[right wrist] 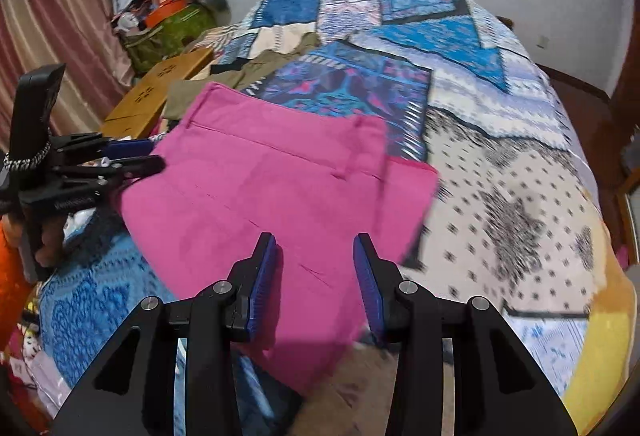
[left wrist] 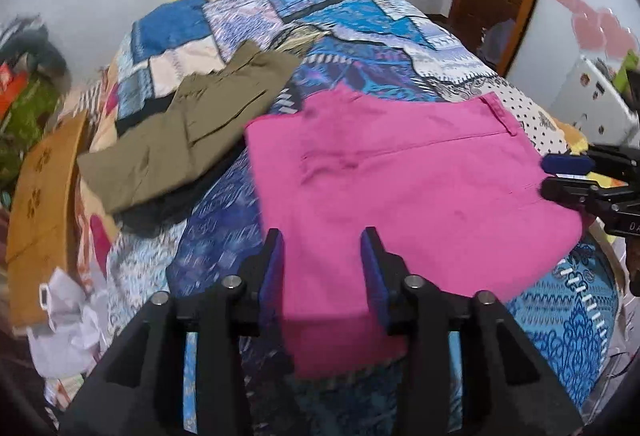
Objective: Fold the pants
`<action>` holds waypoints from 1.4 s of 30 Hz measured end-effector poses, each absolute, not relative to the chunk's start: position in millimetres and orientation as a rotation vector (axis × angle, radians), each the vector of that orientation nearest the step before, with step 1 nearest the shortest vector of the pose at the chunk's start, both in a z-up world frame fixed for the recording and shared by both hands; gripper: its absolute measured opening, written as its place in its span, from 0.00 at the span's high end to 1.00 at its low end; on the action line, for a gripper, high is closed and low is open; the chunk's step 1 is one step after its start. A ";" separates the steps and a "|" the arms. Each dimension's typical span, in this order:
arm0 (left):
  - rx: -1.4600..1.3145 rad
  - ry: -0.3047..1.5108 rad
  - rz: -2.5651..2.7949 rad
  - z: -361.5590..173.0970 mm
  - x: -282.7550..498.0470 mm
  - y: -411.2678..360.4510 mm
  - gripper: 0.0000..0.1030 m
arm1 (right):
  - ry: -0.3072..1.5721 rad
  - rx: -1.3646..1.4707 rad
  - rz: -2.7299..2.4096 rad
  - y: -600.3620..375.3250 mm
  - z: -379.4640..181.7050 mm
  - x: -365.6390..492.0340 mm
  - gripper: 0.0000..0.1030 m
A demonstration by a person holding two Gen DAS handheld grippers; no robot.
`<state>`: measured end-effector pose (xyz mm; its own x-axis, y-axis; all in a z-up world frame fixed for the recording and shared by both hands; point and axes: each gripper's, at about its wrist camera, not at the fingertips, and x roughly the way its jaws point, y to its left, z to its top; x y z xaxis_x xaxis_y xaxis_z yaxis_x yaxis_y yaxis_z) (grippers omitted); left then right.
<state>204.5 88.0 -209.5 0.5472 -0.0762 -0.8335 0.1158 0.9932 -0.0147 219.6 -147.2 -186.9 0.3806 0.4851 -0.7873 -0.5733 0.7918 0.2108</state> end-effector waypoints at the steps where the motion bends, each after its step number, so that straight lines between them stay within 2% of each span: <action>1: 0.032 0.987 -0.110 -209.4 203.0 91.7 0.51 | 0.972 -0.090 0.668 -153.3 -187.5 219.0 0.64; 9: 0.075 1.012 0.038 -213.3 195.8 120.3 0.51 | 1.010 -0.014 0.571 -190.9 -192.6 220.5 0.62; 11: 0.064 1.004 0.056 -210.0 196.8 125.9 0.47 | 1.007 0.005 0.560 -193.3 -189.4 221.7 0.57; 13: 0.042 0.980 0.060 -202.4 198.8 129.4 0.34 | 0.992 0.023 0.556 -193.9 -185.1 222.4 0.45; 15: 0.011 0.952 0.044 -194.5 200.7 130.0 0.24 | 0.968 0.047 0.559 -192.5 -179.2 223.7 0.37; 18: -0.051 0.933 -0.003 -186.5 209.1 126.9 0.17 | 0.956 0.079 0.564 -185.9 -176.3 228.7 0.26; 26: -0.183 1.049 -0.091 -213.8 245.5 118.9 0.17 | 1.075 0.123 0.579 -170.1 -204.5 244.2 0.25; 30: -0.305 1.110 -0.139 -230.8 256.4 123.5 0.16 | 1.069 0.133 0.595 -170.1 -206.8 246.7 0.23; 35: -0.369 1.129 -0.179 -236.2 262.7 126.2 0.16 | 1.071 0.141 0.600 -164.4 -210.4 254.1 0.29; 38: -0.437 1.146 -0.208 -240.5 267.4 129.8 0.19 | 1.071 0.161 0.603 -160.5 -210.7 260.1 0.40; 39: -0.452 1.147 -0.214 -240.6 267.8 130.7 0.22 | 1.073 0.170 0.606 -159.9 -210.7 261.6 0.46; 41: -0.466 1.140 -0.232 -238.3 268.7 129.6 0.35 | 1.075 0.192 0.610 -160.0 -211.3 265.2 0.57; 42: -0.475 1.136 -0.250 -236.1 268.9 127.8 0.48 | 1.075 0.208 0.609 -160.8 -211.1 266.7 0.62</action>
